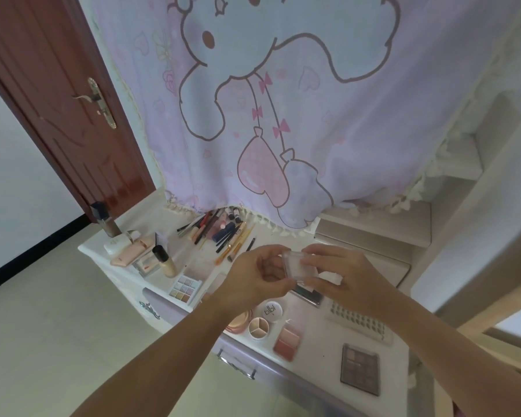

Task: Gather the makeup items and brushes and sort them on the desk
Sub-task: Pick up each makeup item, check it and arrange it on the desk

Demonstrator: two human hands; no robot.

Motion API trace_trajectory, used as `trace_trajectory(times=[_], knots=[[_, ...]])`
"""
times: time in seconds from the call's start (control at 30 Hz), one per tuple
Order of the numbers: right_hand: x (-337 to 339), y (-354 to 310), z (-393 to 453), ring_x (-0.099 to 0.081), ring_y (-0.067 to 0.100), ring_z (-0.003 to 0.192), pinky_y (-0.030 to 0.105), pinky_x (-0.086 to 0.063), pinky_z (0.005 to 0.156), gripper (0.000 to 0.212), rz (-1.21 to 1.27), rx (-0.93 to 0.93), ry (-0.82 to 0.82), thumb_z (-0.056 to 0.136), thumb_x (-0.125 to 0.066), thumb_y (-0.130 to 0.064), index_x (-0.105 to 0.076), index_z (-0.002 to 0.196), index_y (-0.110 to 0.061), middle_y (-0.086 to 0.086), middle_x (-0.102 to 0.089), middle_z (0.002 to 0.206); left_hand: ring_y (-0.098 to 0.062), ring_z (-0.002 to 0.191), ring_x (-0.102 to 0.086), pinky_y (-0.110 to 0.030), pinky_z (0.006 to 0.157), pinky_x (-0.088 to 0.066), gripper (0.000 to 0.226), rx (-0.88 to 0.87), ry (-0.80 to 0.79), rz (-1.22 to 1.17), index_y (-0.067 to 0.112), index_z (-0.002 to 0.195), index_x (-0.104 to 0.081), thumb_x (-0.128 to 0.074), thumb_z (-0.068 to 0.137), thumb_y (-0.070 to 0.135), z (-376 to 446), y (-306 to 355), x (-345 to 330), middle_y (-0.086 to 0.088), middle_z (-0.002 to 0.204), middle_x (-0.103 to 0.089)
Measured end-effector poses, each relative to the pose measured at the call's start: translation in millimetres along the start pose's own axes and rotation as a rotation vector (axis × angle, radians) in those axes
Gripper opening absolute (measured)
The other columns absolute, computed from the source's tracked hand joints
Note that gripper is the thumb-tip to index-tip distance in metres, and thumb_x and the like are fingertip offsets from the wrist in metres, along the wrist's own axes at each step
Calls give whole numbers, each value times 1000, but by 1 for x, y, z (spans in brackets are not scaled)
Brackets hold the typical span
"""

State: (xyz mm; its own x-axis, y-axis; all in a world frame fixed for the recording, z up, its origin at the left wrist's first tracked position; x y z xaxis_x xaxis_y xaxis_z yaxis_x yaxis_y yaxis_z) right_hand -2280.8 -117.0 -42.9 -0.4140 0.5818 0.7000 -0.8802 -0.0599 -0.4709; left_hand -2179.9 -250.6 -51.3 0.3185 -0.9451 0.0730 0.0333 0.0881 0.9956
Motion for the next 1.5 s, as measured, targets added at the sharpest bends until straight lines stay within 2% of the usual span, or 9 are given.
trace_trajectory(times=[0.23, 0.4, 0.57, 0.73, 1.0, 1.23, 1.33, 1.4, 1.5], knots=[[4, -2, -3, -58, 17, 83, 22, -51, 70, 36, 9, -86, -1, 83, -52, -27, -69, 94, 3, 11, -69, 91, 3, 57, -62, -10, 59, -51, 48, 43, -45, -18, 21, 92, -60, -65, 68, -21, -4, -2, -4, 12, 59, -67], [7, 16, -16, -65, 17, 71, 22, -54, 68, 23, 305, -674, -129, 93, -49, -19, -68, 102, -10, 5, -69, 84, 3, 58, -65, -11, 62, -54, 46, 224, -98, -89, 22, 91, -59, -57, 74, -21, -8, -22, -13, 13, 58, -69], [-17, 45, -53, -51, 2, 47, 13, -40, 47, 27, 450, -972, -262, 93, -49, -16, -62, 70, -18, 1, -56, 64, -3, 56, -64, -14, 57, -53, 35, 498, 101, -202, 11, 80, -59, -58, 74, -23, -26, -86, -37, 6, 61, -67], [-56, 70, -100, -48, 12, 53, 19, -37, 49, 16, 534, -1211, -398, 92, -49, -9, -61, 81, -10, 4, -57, 64, -14, 61, -55, -16, 58, -51, 28, 817, 299, -337, 8, 72, -54, -56, 77, -20, -51, -149, -72, -7, 71, -54], [-101, 107, -130, -47, -2, 27, 7, -34, 36, 17, 246, -1087, -689, 94, -43, -11, -55, 82, -9, -2, -55, 65, -19, 66, -56, -13, 52, -53, 22, 961, 622, -447, 2, 68, -55, -58, 79, -17, -58, -191, -103, -12, 72, -55], [-107, 125, -126, -47, 1, 32, 8, -36, 37, 20, 225, -1046, -679, 94, -41, -9, -58, 85, -3, 3, -54, 66, -17, 66, -58, -21, 68, -52, 21, 988, 744, -324, 5, 66, -56, -62, 78, -12, -55, -203, -109, -10, 70, -57], [-104, 128, -126, -53, 7, 58, 12, -36, 46, 28, 163, -967, -691, 94, -42, -12, -62, 98, 8, 17, -58, 79, -19, 65, -57, -26, 74, -52, 23, 981, 780, -310, 6, 64, -55, -62, 78, -12, -56, -205, -109, -10, 69, -57], [-98, 128, -128, -48, 12, 81, 15, -35, 59, 30, 119, -914, -648, 94, -46, -17, -58, 115, 0, 9, -53, 86, -20, 68, -58, -31, 79, -54, 23, 982, 772, -298, 7, 64, -55, -62, 78, -10, -57, -205, -111, -9, 69, -58], [-85, 128, -142, -51, 20, 87, 23, -36, 76, 36, -20, -773, -569, 90, -53, -23, -56, 119, -2, 12, -58, 95, -26, 79, -59, -39, 89, -53, 24, 985, 734, -183, 12, 64, -57, -61, 79, -6, -62, -206, -112, -7, 70, -59]])
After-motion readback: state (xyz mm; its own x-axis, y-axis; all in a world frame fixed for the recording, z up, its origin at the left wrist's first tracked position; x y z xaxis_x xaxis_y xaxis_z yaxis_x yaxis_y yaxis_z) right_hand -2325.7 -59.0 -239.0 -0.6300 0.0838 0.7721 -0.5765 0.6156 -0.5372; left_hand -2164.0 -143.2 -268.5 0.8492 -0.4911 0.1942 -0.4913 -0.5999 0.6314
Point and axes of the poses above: each hand's wrist, its own z-axis towards the middle knuckle, its own x-axis out of the back of the hand, y = z × x, the point moved 2 cm from there along z, towards the middle knuckle
